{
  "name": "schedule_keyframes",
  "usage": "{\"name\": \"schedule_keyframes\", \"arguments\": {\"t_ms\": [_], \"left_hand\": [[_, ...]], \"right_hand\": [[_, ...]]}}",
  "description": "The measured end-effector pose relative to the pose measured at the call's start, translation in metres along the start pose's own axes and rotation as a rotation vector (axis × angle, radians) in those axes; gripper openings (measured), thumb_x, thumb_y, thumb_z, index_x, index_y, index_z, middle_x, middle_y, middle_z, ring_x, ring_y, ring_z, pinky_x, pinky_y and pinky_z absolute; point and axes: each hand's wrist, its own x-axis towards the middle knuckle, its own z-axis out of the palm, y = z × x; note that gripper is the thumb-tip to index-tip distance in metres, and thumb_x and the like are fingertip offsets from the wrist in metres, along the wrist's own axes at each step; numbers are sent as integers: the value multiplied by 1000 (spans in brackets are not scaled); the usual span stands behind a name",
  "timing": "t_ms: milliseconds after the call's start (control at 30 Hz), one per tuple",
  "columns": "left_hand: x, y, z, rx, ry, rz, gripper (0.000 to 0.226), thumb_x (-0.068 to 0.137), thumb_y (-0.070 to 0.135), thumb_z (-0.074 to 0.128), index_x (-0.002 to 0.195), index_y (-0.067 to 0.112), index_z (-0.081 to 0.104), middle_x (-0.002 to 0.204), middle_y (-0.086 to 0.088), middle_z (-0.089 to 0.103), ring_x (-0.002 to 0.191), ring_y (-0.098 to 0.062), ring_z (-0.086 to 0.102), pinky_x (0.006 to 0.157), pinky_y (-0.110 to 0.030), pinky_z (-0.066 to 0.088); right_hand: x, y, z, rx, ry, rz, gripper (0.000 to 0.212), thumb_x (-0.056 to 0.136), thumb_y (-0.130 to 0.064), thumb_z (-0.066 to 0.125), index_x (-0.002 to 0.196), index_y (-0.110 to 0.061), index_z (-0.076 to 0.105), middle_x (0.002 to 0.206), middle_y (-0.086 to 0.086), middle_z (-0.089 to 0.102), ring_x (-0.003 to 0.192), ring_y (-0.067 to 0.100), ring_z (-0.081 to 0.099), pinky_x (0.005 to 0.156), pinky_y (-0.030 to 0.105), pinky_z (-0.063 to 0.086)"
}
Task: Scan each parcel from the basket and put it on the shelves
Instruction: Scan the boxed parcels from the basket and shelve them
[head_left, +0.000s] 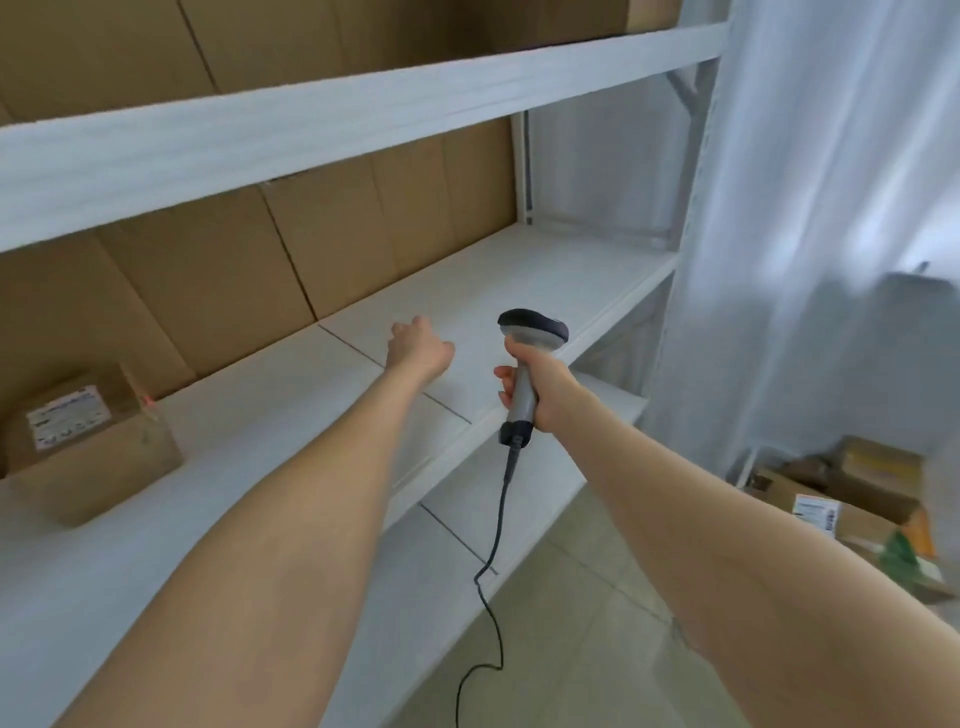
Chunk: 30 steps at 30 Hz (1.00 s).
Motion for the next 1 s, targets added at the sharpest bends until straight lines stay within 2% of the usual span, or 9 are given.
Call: {"name": "schedule_keyframes", "arguments": {"t_ms": [133,233,300,400,567,767,867,900,1000], "left_hand": [[-38,77,57,-20,-109,123,54,93,22,49,144,10,35,144,-16,30,120,-34,49,99,-36,41],[-67,130,98,-19,-153,198,54,92,23,53,142,11,38,141,-18,33,120,-35,49,99,-36,41],[-88,161,126,-9,-197,247,54,92,23,54,142,11,38,140,-18,34,118,-35,49,97,-35,44],[-117,200,164,15,-280,314,56,92,21,53,144,12,36,144,-16,31,119,-32,49,90,-31,41],[-145,255,220,69,-374,403,55,93,20,50,145,11,34,148,-15,28,123,-33,47,100,-37,41],[-164,311,293,113,-499,487,55,93,21,50,145,11,35,147,-18,29,123,-35,47,104,-39,40],[-167,331,334,113,-582,497,54,93,20,50,144,11,36,146,-17,29,123,-34,46,104,-39,39],[-165,338,347,116,-607,497,54,93,19,50,144,11,36,146,-17,29,123,-34,46,104,-39,39],[-151,358,389,129,-656,486,53,93,18,50,144,10,35,146,-17,30,124,-34,45,105,-39,39]], "right_hand": [[-27,-14,-96,83,126,-69,23,87,-26,72,101,-13,60,69,2,62,56,12,54,57,26,46],[-47,-20,-161,169,201,-123,17,89,-20,67,101,-12,58,66,3,56,55,13,50,59,28,42],[-60,-23,-202,256,249,-136,16,88,-16,67,101,-12,58,65,3,55,57,13,50,62,28,43],[-79,-27,-259,353,334,-161,20,87,-14,69,105,-13,60,67,2,57,60,12,54,55,26,49],[-95,-32,-334,503,443,-202,20,87,-15,71,106,-12,62,76,4,60,69,13,58,81,30,52],[-98,-31,-414,561,573,-242,27,87,-16,71,112,-11,60,78,3,60,67,12,57,72,27,51],[-88,-35,-455,594,674,-188,22,86,-20,73,103,-14,61,77,3,60,69,13,58,80,29,54],[-82,-36,-468,595,707,-170,22,85,-21,74,102,-14,61,78,3,60,69,13,58,79,30,55],[-58,-42,-507,586,808,-113,24,85,-23,74,101,-16,57,77,2,61,57,11,62,46,23,51]]}}
